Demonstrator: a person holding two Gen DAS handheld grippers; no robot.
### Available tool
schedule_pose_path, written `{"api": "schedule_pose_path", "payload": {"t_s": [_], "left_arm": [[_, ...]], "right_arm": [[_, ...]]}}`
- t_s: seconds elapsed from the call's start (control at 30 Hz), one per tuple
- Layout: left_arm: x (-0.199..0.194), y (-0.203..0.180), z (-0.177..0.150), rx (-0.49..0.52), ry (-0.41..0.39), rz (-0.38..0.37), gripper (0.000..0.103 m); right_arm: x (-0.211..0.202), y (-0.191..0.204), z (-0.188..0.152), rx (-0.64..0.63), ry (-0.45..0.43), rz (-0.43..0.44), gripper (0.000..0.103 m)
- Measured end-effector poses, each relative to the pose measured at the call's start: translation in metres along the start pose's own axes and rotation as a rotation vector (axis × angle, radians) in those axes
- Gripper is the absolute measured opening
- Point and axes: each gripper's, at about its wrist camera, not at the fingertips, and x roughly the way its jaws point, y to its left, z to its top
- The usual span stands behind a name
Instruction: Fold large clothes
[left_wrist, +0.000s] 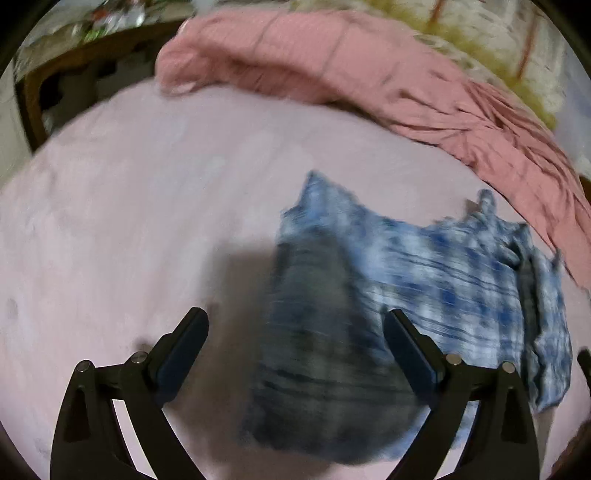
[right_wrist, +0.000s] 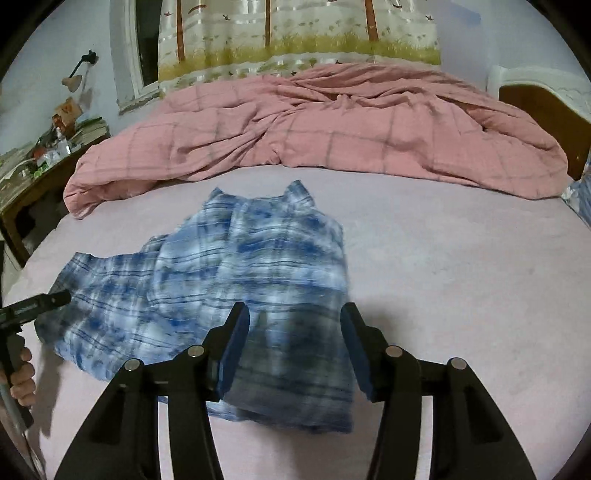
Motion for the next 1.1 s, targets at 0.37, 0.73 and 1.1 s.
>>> {"api": "schedule_pose_path", "payload": {"t_s": [0.37, 0.73, 1.1], "left_arm": [[-0.027, -0.016, -0.004, 0.052, -0.097, -0.21, 0.013], [-0.154, -0.159, 0.006, 0.307, -0.322, -0.349, 0.012], [-0.103, -0.295, -0.036, 0.492, -0.178, -0.444, 0.012]], "right_arm": [[0.035, 0.032, -0.022, -0.151, 0.186, 0.141, 0.061], [-0.002, -0.061, 0.015, 0.155, 0.044, 0.209, 0.061], [-0.029, -0.136, 0.014, 0.436, -0.127, -0.06, 0.061]]}}
